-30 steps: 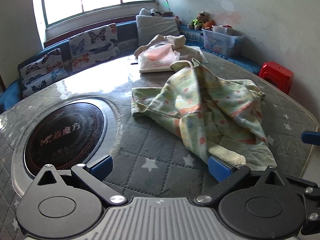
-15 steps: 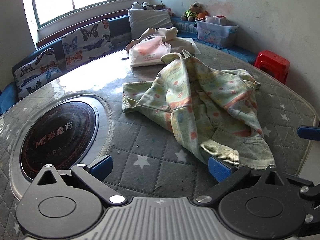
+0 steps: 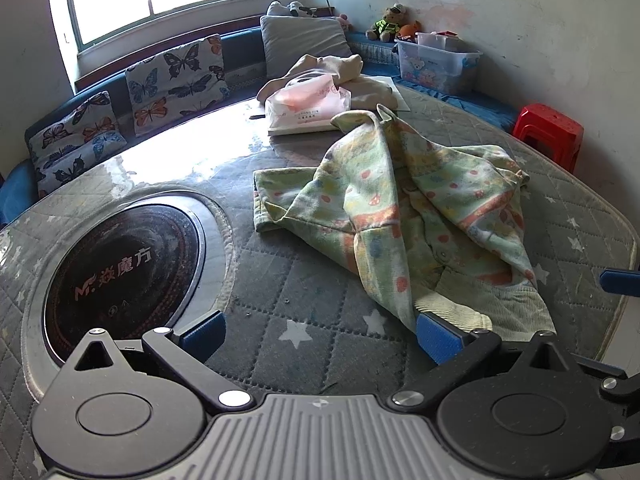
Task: Fold clothes
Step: 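Move both grippers toward the crumpled green floral shirt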
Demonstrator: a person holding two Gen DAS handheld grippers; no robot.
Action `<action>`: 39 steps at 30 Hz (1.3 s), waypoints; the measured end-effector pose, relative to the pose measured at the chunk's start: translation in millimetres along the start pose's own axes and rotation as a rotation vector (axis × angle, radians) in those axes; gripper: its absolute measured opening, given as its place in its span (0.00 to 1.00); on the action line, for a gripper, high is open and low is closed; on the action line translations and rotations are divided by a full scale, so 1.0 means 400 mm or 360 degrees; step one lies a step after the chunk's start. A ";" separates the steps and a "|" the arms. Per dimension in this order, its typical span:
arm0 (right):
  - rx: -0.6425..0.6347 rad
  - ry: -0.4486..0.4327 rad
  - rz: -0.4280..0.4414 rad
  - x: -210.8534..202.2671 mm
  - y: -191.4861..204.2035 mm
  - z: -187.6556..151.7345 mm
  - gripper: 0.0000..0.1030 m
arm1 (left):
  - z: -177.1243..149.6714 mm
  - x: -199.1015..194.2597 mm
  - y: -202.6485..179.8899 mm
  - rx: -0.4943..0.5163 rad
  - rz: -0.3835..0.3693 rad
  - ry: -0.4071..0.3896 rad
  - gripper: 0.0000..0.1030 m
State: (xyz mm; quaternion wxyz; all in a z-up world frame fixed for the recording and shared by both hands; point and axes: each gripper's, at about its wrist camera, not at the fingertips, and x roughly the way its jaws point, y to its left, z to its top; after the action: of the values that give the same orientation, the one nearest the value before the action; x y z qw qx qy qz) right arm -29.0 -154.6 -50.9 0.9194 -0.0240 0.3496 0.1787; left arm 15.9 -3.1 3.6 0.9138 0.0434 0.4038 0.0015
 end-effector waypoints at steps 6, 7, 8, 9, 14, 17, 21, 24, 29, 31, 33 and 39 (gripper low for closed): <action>-0.0007 0.0030 -0.0004 0.021 -0.003 0.011 0.99 | 0.012 0.008 -0.005 0.0010 -0.0012 -0.0001 1.00; -0.0007 0.0035 -0.0006 0.025 -0.003 0.012 0.99 | 0.014 0.010 -0.006 0.0009 -0.0013 0.0000 1.00; -0.0006 0.0040 -0.0007 0.029 -0.004 0.013 0.99 | 0.015 0.012 -0.007 0.0009 -0.0013 0.0003 1.00; -0.0003 0.0047 -0.0005 0.031 -0.004 0.012 0.99 | 0.015 0.013 -0.008 0.0012 -0.0013 0.0008 1.00; 0.0003 0.0078 -0.0002 0.039 -0.002 0.006 0.99 | 0.012 0.022 -0.017 0.0027 -0.0014 0.0032 1.00; -0.0001 0.0084 0.0004 0.037 0.001 0.003 0.99 | 0.009 0.024 -0.022 0.0033 -0.0012 0.0042 1.00; -0.0008 0.0094 0.0010 0.036 0.005 -0.002 0.99 | 0.005 0.026 -0.023 0.0035 -0.0006 0.0054 1.00; -0.0009 0.0102 0.0012 0.040 0.006 -0.004 0.99 | 0.002 0.031 -0.022 0.0032 -0.0003 0.0069 1.00; -0.0018 0.0114 0.0015 0.045 0.010 -0.004 0.99 | 0.002 0.035 -0.021 0.0036 -0.0005 0.0078 1.00; -0.0017 0.0111 0.0013 0.046 0.009 -0.002 0.99 | 0.004 0.038 -0.020 0.0036 -0.0005 0.0083 1.00; -0.0015 0.0108 0.0011 0.048 0.009 0.000 0.99 | 0.006 0.041 -0.019 0.0036 -0.0002 0.0090 1.00; -0.0002 0.0112 0.0008 0.057 0.006 0.008 0.99 | 0.014 0.049 -0.016 0.0038 0.0001 0.0100 1.00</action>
State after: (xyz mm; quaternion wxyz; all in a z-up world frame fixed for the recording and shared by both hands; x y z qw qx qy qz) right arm -12.2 -144.6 -63.0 0.9060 -0.0299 0.3817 0.1802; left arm 33.1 -9.0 -7.7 0.9000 0.0543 0.4324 -0.0015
